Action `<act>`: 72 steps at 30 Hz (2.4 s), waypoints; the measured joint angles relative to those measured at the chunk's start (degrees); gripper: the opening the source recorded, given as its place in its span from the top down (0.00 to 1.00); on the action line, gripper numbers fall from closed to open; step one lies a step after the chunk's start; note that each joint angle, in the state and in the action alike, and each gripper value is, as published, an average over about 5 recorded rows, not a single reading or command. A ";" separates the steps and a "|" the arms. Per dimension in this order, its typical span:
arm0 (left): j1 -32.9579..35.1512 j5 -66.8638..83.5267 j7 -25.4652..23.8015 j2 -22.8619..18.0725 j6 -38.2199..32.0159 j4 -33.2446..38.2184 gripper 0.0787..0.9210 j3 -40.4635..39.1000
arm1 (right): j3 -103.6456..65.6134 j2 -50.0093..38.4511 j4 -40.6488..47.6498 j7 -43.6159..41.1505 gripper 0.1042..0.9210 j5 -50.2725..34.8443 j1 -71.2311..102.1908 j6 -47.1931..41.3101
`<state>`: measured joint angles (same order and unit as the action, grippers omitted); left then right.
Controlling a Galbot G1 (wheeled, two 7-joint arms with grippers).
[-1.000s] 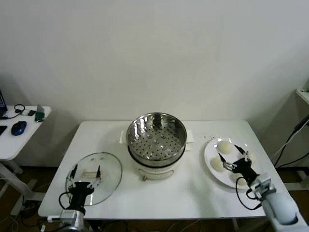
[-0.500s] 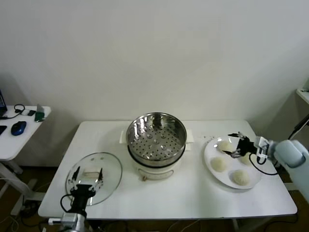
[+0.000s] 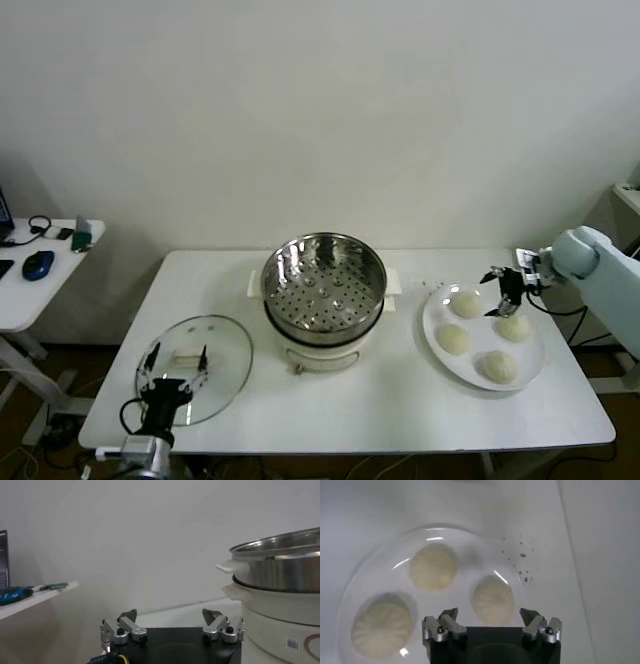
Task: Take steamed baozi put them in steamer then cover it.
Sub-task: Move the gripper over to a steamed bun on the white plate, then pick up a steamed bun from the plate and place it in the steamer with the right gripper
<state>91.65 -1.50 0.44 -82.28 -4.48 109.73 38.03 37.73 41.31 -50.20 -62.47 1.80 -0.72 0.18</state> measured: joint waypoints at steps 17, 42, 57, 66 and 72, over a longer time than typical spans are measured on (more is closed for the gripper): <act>0.02 0.53 -0.12 0.53 0.08 0.04 0.12 0.97 | 8.97 11.97 15.60 -1.94 0.12 6.15 -6.55 2.21; 0.16 1.29 -0.12 0.86 -0.13 -0.86 0.12 2.08 | 2.68 20.91 26.31 -1.11 0.12 18.24 -3.87 7.16; 0.20 1.10 -0.13 0.74 -0.04 -0.75 0.12 2.05 | -0.79 22.44 28.16 -0.53 0.27 22.23 -3.02 8.62; 0.61 1.10 -0.23 0.70 -0.13 -0.53 0.12 2.24 | -1.16 21.63 26.88 -0.84 0.29 21.93 -3.75 9.09; 1.27 1.24 -0.92 0.69 -0.05 0.17 0.12 2.53 | 2.39 19.89 23.67 -1.80 0.29 19.06 -6.74 10.32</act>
<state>92.92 -0.26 -0.48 -81.59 -4.53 109.91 40.56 40.12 61.20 -26.52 -64.26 20.87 -7.47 10.50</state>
